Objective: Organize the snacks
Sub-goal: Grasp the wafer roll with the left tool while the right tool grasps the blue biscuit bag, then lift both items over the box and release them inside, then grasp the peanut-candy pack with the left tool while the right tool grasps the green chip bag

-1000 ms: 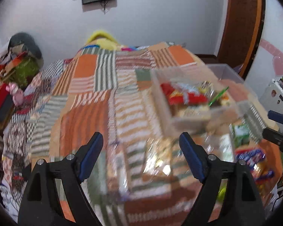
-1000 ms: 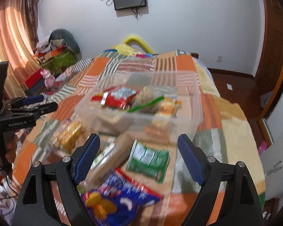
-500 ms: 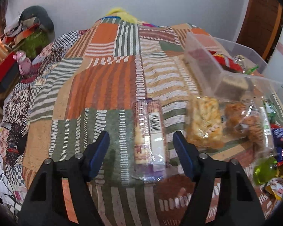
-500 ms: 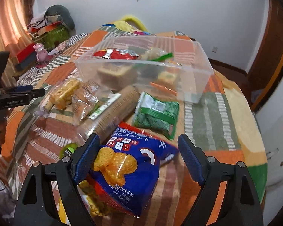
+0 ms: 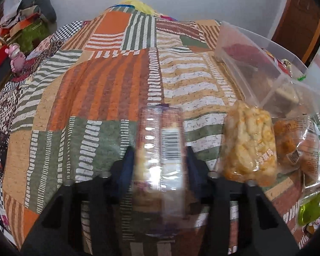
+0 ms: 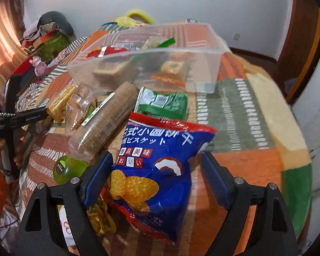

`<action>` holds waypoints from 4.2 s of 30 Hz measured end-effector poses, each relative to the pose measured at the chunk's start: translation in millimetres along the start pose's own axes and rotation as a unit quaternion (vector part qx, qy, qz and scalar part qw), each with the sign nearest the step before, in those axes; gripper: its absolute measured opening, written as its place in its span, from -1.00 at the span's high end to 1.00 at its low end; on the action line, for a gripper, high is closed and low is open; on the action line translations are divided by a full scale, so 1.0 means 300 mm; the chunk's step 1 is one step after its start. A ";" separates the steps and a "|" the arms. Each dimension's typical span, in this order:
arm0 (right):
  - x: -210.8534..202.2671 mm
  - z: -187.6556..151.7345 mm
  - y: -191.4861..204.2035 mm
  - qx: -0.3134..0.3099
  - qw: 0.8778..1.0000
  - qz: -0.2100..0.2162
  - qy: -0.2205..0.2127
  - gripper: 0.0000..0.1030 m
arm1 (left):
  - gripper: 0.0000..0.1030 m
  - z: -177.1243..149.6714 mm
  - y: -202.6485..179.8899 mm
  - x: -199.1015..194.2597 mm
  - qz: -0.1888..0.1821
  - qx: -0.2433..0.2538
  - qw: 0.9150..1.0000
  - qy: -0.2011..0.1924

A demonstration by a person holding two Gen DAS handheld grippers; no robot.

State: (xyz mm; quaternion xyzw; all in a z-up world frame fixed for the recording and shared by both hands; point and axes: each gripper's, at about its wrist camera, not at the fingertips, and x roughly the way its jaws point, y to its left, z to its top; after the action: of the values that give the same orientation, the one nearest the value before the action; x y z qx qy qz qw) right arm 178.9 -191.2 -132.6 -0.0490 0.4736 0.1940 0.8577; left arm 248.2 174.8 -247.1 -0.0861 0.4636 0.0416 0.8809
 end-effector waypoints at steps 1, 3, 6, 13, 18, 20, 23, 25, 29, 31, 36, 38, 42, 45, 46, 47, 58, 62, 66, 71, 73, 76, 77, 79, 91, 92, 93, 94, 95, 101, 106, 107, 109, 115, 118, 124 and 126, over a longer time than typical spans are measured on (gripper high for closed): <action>0.007 -0.003 0.000 0.003 1.000 0.004 0.002 -0.56 | 0.13 -0.002 -0.001 -0.003 0.001 0.002 1.000 -0.001; 0.009 -0.011 0.000 0.009 1.000 0.012 0.001 -0.44 | 0.13 -0.003 -0.003 -0.005 0.003 0.003 1.000 -0.001; -0.005 -0.015 0.010 0.004 1.000 0.014 -0.010 -0.21 | 0.13 -0.010 0.000 -0.023 0.013 0.002 1.000 -0.001; -0.049 -0.007 0.009 -0.002 0.999 0.015 -0.036 0.02 | 0.13 0.000 -0.018 -0.155 0.026 0.005 0.999 -0.033; -0.099 0.016 -0.010 -0.001 0.998 0.020 -0.061 0.02 | 0.13 0.045 -0.057 -0.262 0.010 0.005 0.998 -0.063; -0.123 0.033 -0.020 -0.003 0.997 0.018 -0.075 0.02 | 0.13 0.066 -0.090 -0.303 0.003 0.009 0.997 -0.077; -0.148 0.063 -0.032 -0.004 0.995 0.017 -0.094 0.02 | 0.13 0.098 -0.142 -0.348 -0.010 0.014 0.996 -0.092; -0.162 0.086 -0.040 -0.005 0.994 0.015 -0.107 0.02 | 0.13 0.120 -0.186 -0.374 -0.022 0.017 0.995 -0.101; -0.176 0.137 -0.054 -0.008 0.992 0.015 -0.129 0.02 | 0.13 0.163 -0.254 -0.399 -0.034 0.022 0.993 -0.113; -0.181 0.166 -0.061 -0.011 0.990 0.010 -0.141 0.02 | 0.13 0.189 -0.283 -0.402 -0.037 0.025 0.992 -0.118; -0.179 0.233 -0.072 -0.019 0.986 0.005 -0.166 0.01 | 0.13 0.250 -0.366 -0.396 -0.041 0.040 0.990 -0.126; -0.169 0.264 -0.080 -0.022 0.985 0.002 -0.173 0.01 | 0.13 0.279 -0.395 -0.381 -0.046 0.046 0.990 -0.126; -0.132 0.322 -0.094 -0.020 0.984 -0.001 -0.177 0.01 | 0.13 0.329 -0.454 -0.343 -0.053 0.053 0.990 -0.123; -0.094 0.360 -0.105 -0.015 0.985 -0.001 -0.174 0.01 | 0.13 0.365 -0.495 -0.298 -0.064 0.053 0.990 -0.113; -0.079 0.372 -0.109 -0.013 0.985 0.000 -0.170 0.01 | 0.13 0.375 -0.510 -0.281 -0.067 0.054 0.990 -0.109; -0.065 0.384 -0.114 -0.011 0.986 0.001 -0.167 0.01 | 0.13 0.386 -0.527 -0.260 -0.069 0.055 0.991 -0.104; 0.050 0.445 -0.133 -0.019 0.991 0.007 -0.128 0.01 | 0.13 0.456 -0.648 -0.071 -0.079 0.070 0.992 -0.061; 0.068 0.449 -0.140 -0.031 0.992 0.003 -0.118 0.00 | 0.13 0.471 -0.668 -0.031 -0.080 0.078 0.992 -0.050; 0.068 0.449 -0.141 -0.041 0.993 0.000 -0.113 -0.03 | 0.12 0.463 -0.683 -0.016 -0.072 0.089 0.992 -0.044; 0.035 0.449 -0.150 -0.038 0.992 -0.006 -0.120 -0.17 | -0.01 0.446 -0.690 -0.069 -0.074 0.100 0.991 -0.056; 0.015 0.451 -0.159 -0.034 0.991 -0.004 -0.127 -0.22 | -0.06 0.438 -0.684 -0.105 -0.074 0.103 0.990 -0.066; -0.025 0.447 -0.171 -0.030 0.990 0.005 -0.136 -0.24 | -0.10 0.422 -0.661 -0.174 -0.072 0.107 0.988 -0.080; -0.038 0.444 -0.173 -0.030 0.990 0.008 -0.138 -0.24 | -0.12 0.418 -0.652 -0.191 -0.071 0.107 0.988 -0.082; -0.065 0.431 -0.172 -0.032 0.989 0.014 -0.143 -0.24 | -0.14 0.403 -0.624 -0.235 -0.071 0.105 0.988 -0.089; -0.114 0.307 -0.120 -0.052 0.988 0.037 -0.140 -0.31 | -0.19 0.256 -0.422 -0.318 -0.024 0.101 0.992 -0.078; -0.108 0.297 -0.119 -0.052 0.989 0.037 -0.136 -0.32 | -0.19 0.243 -0.408 -0.310 -0.019 0.100 0.992 -0.074; -0.098 0.282 -0.119 -0.051 0.989 0.035 -0.131 -0.32 | -0.19 0.227 -0.397 -0.303 -0.014 0.098 0.993 -0.070; -0.096 0.267 -0.116 -0.050 0.990 0.032 -0.128 -0.32 | -0.19 0.208 -0.371 -0.283 -0.007 0.093 0.994 -0.062; -0.089 0.257 -0.114 -0.049 0.991 0.031 -0.124 -0.32 | -0.19 0.194 -0.355 -0.268 -0.006 0.090 0.994 -0.056; 0.002 0.197 -0.111 -0.029 0.996 0.041 -0.075 -0.32 | -0.19 0.105 -0.281 -0.161 -0.005 0.067 0.998 -0.012; 0.080 0.179 -0.099 -0.018 0.998 0.046 -0.037 -0.32 | -0.20 0.085 -0.270 -0.105 -0.016 0.064 0.998 0.000; 0.092 0.181 -0.095 -0.017 0.998 0.048 -0.032 -0.32 | -0.20 0.085 -0.272 -0.102 -0.018 0.063 0.998 0.000; 0.119 0.188 -0.085 -0.013 0.998 0.057 -0.020 -0.32 | -0.20 0.083 -0.276 -0.087 -0.022 0.065 0.998 0.003; 0.144 0.184 -0.045 -0.026 0.998 0.053 -0.009 -0.31 | -0.15 0.064 -0.291 -0.019 -0.016 0.068 0.997 0.023; 0.139 0.179 -0.040 -0.030 0.998 0.053 -0.013 -0.07 | 0.11 0.058 -0.288 -0.010 -0.025 0.066 0.997 0.021; 0.134 0.169 -0.054 -0.031 0.998 0.053 -0.022 0.22 | 0.14 0.042 -0.306 -0.063 -0.014 0.083 0.996 0.005; 0.127 0.165 -0.059 -0.032 0.998 0.052 -0.025 0.24 | 0.14 0.042 -0.311 -0.090 -0.014 0.086 0.996 -0.003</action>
State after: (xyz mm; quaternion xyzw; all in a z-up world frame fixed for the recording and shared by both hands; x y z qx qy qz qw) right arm 243.0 -183.3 -139.0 -0.0473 0.4477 0.2546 0.8559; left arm 257.5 85.9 -207.4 -0.0165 0.4616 -0.0101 0.8869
